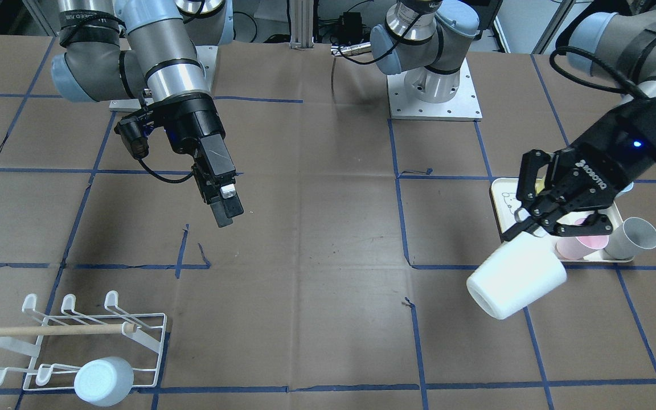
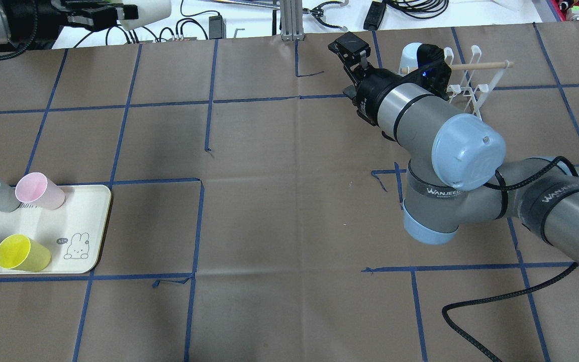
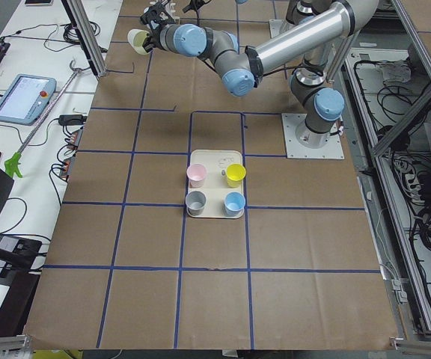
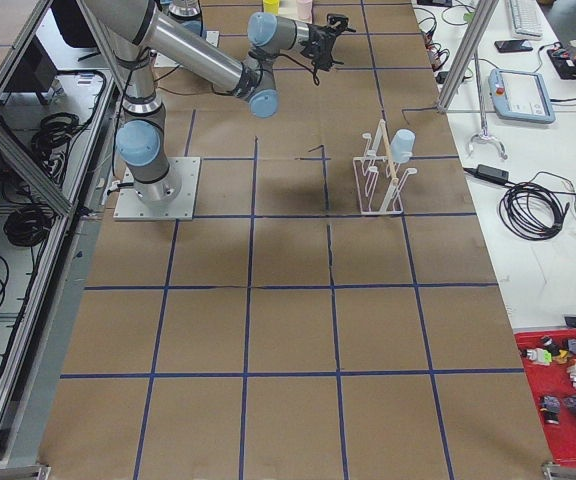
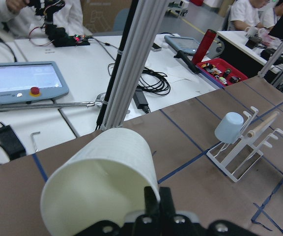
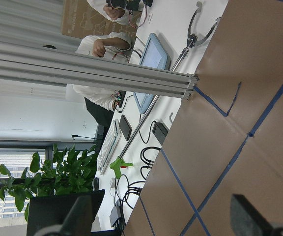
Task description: Transfer IKEA cup to right arm and place on rack
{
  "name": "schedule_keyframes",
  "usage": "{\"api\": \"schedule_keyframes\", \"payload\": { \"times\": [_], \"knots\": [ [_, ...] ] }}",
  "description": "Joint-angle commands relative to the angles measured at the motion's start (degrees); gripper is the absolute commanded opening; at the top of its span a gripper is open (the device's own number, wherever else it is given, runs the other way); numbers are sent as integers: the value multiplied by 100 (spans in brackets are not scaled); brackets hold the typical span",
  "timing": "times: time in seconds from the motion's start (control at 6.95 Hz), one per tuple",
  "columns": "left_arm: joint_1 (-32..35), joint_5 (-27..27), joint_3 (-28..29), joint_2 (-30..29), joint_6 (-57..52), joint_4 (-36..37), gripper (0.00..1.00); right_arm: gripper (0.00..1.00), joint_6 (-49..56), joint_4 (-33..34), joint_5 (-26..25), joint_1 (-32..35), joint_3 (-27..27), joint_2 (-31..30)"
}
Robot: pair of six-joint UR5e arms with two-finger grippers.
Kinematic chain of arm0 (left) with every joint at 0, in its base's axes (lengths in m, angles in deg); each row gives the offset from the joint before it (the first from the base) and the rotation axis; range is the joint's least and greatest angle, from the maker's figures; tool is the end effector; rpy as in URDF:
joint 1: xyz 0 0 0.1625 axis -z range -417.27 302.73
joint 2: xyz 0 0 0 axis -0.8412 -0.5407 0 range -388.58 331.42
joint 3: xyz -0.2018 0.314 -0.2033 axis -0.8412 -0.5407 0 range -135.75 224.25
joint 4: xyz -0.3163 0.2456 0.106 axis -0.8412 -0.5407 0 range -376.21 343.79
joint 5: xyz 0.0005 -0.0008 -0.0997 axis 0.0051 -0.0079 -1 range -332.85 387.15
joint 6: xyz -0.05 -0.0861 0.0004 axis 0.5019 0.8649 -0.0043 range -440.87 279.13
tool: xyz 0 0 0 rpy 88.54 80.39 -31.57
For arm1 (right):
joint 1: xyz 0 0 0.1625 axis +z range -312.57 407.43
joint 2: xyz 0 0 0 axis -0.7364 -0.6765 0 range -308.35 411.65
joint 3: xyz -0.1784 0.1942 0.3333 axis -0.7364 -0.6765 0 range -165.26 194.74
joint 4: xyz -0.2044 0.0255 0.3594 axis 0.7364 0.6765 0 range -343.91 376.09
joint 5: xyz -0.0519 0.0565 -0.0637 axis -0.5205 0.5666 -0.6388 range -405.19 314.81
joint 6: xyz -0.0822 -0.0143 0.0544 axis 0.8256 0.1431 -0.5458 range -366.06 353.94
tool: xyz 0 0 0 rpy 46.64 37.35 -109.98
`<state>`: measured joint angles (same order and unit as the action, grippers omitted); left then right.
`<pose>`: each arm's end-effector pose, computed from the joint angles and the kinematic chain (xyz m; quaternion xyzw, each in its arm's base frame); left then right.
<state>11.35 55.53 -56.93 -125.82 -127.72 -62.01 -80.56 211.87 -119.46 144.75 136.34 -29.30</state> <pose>-0.0102 -0.5797 0.4609 -0.2960 -0.7915 0.4386 0.3059 0.2218 -0.4689 0.3768 0.4005 0.7362 -0.3275 0.4363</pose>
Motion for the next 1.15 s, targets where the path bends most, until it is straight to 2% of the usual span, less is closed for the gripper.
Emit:
{"api": "schedule_keyframes", "payload": {
  "times": [0.0,0.14,0.43,0.72,0.86,1.01],
  "knots": [
    [178,-741,-846,-294,18,1724,0,100,-56,4,1,6,4,0],
    [257,-850,-1015,-522,35,2402,0,100,-56,4,1,-20,12,0],
    [572,-1176,-1034,-988,114,3230,1,100,-64,4,1,-3,12,0],
    [889,-1168,-1122,-1122,561,3909,1,100,-317,4,-8,32,12,9],
    [1012,-1168,-1340,-1087,763,4242,1,100,-554,-14,18,33,4,9],
    [1031,-1142,-1525,-1104,1270,4881,1,100,-557,-23,1,41,12,9]
  ]
}}
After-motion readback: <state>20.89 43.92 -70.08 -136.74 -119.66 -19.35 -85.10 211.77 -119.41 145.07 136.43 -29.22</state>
